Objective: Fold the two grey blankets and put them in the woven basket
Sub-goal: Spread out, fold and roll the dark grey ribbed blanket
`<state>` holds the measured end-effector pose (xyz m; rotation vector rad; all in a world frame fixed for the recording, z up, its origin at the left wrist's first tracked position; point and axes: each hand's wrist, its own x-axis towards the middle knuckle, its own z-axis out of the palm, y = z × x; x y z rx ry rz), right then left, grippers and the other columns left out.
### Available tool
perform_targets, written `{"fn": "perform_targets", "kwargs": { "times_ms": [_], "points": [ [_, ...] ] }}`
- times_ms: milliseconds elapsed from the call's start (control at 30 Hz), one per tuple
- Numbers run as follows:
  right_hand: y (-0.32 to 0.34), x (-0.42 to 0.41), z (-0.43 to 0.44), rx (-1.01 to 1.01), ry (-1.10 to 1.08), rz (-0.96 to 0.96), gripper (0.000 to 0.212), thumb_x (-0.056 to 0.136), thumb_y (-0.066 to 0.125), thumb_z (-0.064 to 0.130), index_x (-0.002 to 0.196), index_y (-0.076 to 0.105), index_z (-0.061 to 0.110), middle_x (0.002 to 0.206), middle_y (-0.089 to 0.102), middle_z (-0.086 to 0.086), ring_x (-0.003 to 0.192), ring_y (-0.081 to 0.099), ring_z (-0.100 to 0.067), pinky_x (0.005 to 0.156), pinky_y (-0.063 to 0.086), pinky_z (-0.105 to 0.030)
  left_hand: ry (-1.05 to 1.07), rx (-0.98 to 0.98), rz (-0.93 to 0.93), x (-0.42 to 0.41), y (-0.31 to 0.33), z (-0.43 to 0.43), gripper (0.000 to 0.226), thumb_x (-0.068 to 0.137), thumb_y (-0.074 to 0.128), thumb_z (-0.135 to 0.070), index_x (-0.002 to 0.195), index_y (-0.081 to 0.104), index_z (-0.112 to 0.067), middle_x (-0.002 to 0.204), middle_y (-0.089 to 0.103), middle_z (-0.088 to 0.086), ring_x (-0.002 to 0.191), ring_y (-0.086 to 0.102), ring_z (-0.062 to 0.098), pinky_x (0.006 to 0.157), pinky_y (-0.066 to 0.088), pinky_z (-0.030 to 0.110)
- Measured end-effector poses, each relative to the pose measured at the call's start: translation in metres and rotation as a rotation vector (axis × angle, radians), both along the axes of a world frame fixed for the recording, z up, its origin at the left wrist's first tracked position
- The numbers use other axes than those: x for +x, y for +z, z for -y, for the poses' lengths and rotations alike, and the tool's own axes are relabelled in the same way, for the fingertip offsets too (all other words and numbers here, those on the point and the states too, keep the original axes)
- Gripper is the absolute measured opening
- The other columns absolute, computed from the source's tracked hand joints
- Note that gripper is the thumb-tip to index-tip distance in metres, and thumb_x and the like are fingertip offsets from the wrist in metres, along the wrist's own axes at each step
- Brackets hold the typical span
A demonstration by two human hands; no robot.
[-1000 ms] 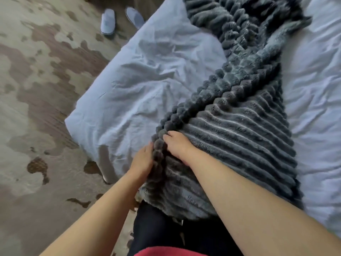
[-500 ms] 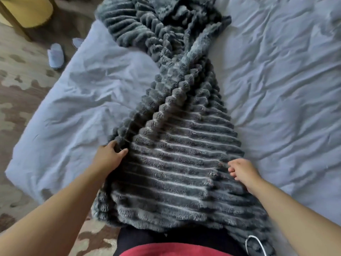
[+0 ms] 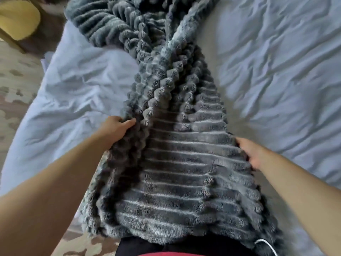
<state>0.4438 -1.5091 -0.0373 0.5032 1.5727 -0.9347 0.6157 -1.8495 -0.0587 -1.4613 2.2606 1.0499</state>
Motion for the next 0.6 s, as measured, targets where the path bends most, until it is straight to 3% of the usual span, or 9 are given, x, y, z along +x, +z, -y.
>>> {"fn": "perform_targets", "kwargs": {
  "times_ms": [100, 233, 300, 333, 400, 433, 500, 533, 600],
  "points": [
    [0.069, -0.018, -0.015, -0.196, -0.131, -0.050, 0.029, 0.067, 0.071, 0.035, 0.087, 0.075, 0.014, 0.070, 0.071, -0.012, 0.054, 0.068, -0.026, 0.049, 0.057, -0.035, 0.361, 0.237, -0.343, -0.005, 0.058, -0.001, 0.044, 0.079, 0.066, -0.058, 0.074, 0.063, -0.014, 0.063, 0.058, 0.008, 0.056, 0.058, 0.024, 0.056, 0.051, 0.033],
    [0.154, -0.051, -0.075, -0.488, -0.489, -0.284, 0.032, 0.080, 0.058, 0.033, 0.091, 0.076, 0.009, 0.108, 0.069, -0.020, 0.087, 0.071, -0.030, 0.073, 0.057, -0.055, 0.849, 0.218, -0.796, 0.038, 0.145, 0.031, 0.033, 0.090, 0.059, -0.046, 0.074, 0.063, -0.017, 0.060, 0.063, -0.007, 0.054, 0.061, 0.011, 0.060, 0.052, 0.028],
    [0.178, -0.041, -0.086, -0.725, -0.511, -0.185, 0.053, 0.088, 0.049, 0.030, 0.114, 0.061, -0.014, 0.135, 0.042, -0.030, 0.122, 0.051, -0.037, 0.107, 0.032, -0.060, 0.790, 0.500, -0.903, 0.063, 0.177, 0.035, 0.035, 0.094, 0.054, -0.036, 0.068, 0.069, -0.019, 0.054, 0.063, -0.008, 0.045, 0.060, 0.009, 0.049, 0.049, 0.024],
    [0.187, -0.032, -0.081, -0.795, -0.486, -0.151, 0.062, 0.076, 0.065, 0.031, 0.107, 0.060, -0.023, 0.126, 0.049, -0.036, 0.117, 0.054, -0.040, 0.102, 0.040, -0.060, 0.709, 0.693, -0.890, 0.070, 0.192, 0.032, 0.036, 0.091, 0.055, -0.033, 0.059, 0.068, -0.018, 0.046, 0.055, -0.006, 0.036, 0.053, 0.011, 0.041, 0.043, 0.020],
    [0.190, -0.019, -0.068, -0.680, -0.417, -0.199, 0.058, 0.025, 0.083, 0.025, 0.071, 0.074, -0.010, 0.080, 0.070, -0.029, 0.071, 0.071, -0.036, 0.061, 0.059, -0.048, 0.533, 0.855, -0.689, 0.071, 0.216, 0.021, 0.027, 0.076, 0.064, -0.033, 0.059, 0.070, -0.013, 0.047, 0.058, 0.003, 0.037, 0.055, 0.018, 0.041, 0.045, 0.022],
    [0.194, -0.010, -0.056, -0.534, -0.391, -0.265, 0.053, 0.026, 0.082, 0.027, 0.070, 0.076, -0.003, 0.075, 0.070, -0.025, 0.064, 0.070, -0.035, 0.057, 0.059, -0.046, 0.420, 0.839, -0.526, 0.070, 0.224, 0.016, 0.029, 0.076, 0.066, -0.036, 0.067, 0.075, -0.009, 0.060, 0.068, 0.011, 0.049, 0.066, 0.023, 0.047, 0.052, 0.027],
    [0.210, 0.001, -0.031, -0.403, -0.240, -0.199, 0.048, 0.059, 0.075, 0.042, 0.086, 0.076, 0.002, 0.094, 0.070, -0.027, 0.084, 0.069, -0.039, 0.077, 0.057, -0.050, 0.195, 0.816, -0.272, 0.062, 0.241, 0.007, 0.041, 0.075, 0.070, -0.042, 0.087, 0.078, -0.004, 0.094, 0.074, 0.019, 0.081, 0.073, 0.029, 0.063, 0.059, 0.033],
    [0.222, 0.000, -0.022, -0.365, -0.176, -0.175, 0.050, 0.071, 0.069, 0.046, 0.094, 0.075, 0.002, 0.105, 0.068, -0.028, 0.096, 0.067, -0.040, 0.088, 0.053, -0.052, 0.127, 0.792, -0.259, 0.058, 0.254, 0.002, 0.042, 0.076, 0.070, -0.039, 0.094, 0.076, -0.003, 0.101, 0.072, 0.021, 0.087, 0.072, 0.029, 0.066, 0.059, 0.034],
    [0.245, -0.001, -0.022, -0.425, -0.173, -0.265, 0.045, 0.078, 0.068, 0.040, 0.103, 0.071, 0.004, 0.112, 0.066, -0.026, 0.106, 0.064, -0.041, 0.093, 0.049, -0.056, 0.141, 0.663, -0.498, 0.049, 0.272, 0.006, 0.031, 0.085, 0.065, -0.029, 0.101, 0.069, -0.003, 0.097, 0.072, 0.020, 0.080, 0.073, 0.025, 0.063, 0.059, 0.030]
  ]
}}
